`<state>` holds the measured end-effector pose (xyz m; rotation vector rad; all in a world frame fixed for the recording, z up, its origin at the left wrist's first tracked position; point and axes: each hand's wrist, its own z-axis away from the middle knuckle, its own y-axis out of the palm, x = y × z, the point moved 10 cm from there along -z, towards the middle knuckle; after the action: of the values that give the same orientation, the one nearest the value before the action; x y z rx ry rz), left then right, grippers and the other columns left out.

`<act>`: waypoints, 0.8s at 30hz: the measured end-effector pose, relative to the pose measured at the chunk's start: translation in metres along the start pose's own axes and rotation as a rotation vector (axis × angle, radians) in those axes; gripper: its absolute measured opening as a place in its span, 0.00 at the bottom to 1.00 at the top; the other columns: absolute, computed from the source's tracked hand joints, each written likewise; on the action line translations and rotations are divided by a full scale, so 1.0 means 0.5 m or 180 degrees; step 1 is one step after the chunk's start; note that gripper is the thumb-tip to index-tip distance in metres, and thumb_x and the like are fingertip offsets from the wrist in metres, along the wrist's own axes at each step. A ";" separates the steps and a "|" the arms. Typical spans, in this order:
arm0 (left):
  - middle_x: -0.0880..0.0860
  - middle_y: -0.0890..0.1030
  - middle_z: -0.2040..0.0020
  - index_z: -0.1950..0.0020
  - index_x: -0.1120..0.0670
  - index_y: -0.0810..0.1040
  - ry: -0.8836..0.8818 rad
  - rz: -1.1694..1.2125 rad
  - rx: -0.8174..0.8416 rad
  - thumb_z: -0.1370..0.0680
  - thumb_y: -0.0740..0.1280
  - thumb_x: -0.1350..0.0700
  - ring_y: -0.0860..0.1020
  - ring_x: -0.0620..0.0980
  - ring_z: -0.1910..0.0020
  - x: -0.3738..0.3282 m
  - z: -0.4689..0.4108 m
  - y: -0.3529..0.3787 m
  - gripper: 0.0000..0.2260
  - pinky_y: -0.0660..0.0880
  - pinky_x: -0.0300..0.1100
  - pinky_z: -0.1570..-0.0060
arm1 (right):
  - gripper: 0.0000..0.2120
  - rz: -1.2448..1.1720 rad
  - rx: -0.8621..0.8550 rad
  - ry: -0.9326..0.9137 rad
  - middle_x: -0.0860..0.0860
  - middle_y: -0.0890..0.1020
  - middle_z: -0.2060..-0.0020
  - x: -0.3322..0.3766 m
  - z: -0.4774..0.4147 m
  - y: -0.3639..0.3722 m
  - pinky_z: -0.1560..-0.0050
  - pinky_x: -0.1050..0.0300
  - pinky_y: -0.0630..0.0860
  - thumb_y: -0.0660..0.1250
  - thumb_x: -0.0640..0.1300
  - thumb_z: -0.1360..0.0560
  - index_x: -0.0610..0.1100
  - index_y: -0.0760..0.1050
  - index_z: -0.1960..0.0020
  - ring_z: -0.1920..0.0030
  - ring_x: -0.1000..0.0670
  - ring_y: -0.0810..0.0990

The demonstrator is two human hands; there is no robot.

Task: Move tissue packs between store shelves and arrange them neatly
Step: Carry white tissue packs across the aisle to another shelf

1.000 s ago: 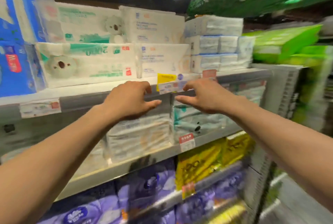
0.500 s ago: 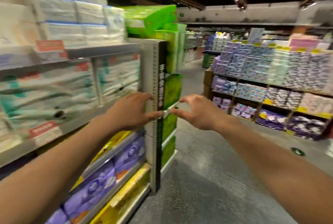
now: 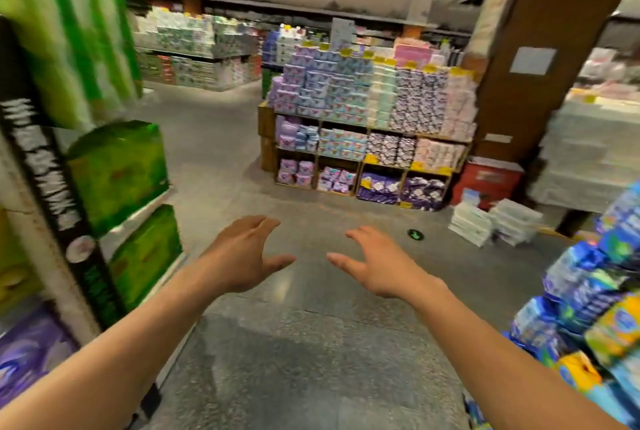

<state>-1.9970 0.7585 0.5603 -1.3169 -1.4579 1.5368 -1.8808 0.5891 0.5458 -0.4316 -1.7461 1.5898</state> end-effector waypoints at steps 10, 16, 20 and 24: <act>0.53 0.67 0.22 0.21 0.50 0.64 0.0970 0.0132 0.0319 0.42 0.40 0.14 0.65 0.52 0.24 -0.185 -0.605 0.214 0.60 0.61 0.45 0.25 | 0.43 -0.0670 -0.0225 0.1194 0.51 0.66 0.22 -0.481 -0.301 -0.038 0.25 0.37 0.64 0.57 0.76 0.27 0.49 0.63 0.21 0.23 0.47 0.65; 0.53 0.67 0.22 0.21 0.50 0.63 0.1562 0.0124 0.0708 0.29 0.54 0.22 0.64 0.53 0.24 -0.384 -0.929 0.310 0.45 0.63 0.48 0.25 | 0.41 -0.0893 -0.0502 0.1899 0.51 0.65 0.22 -0.777 -0.404 -0.113 0.25 0.39 0.63 0.57 0.73 0.25 0.49 0.62 0.21 0.23 0.47 0.64; 0.52 0.68 0.24 0.22 0.50 0.63 0.1970 0.0085 0.0832 0.34 0.46 0.18 0.67 0.52 0.26 -0.528 -1.115 0.405 0.51 0.65 0.49 0.27 | 0.41 -0.1012 -0.0714 0.2220 0.51 0.66 0.23 -0.972 -0.470 -0.135 0.25 0.37 0.63 0.58 0.74 0.25 0.49 0.64 0.22 0.24 0.47 0.65; 0.53 0.68 0.24 0.21 0.50 0.63 0.2209 0.0077 0.0914 0.37 0.42 0.17 0.67 0.53 0.26 -0.680 -1.303 0.519 0.54 0.64 0.47 0.27 | 0.39 -0.1217 -0.0839 0.2422 0.52 0.66 0.23 -1.181 -0.551 -0.145 0.25 0.36 0.62 0.59 0.72 0.24 0.49 0.64 0.22 0.24 0.47 0.65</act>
<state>-1.2377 0.6101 0.4638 -1.4828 -0.7582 1.0790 -1.2701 0.3752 0.4408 -0.6745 -1.3263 0.7712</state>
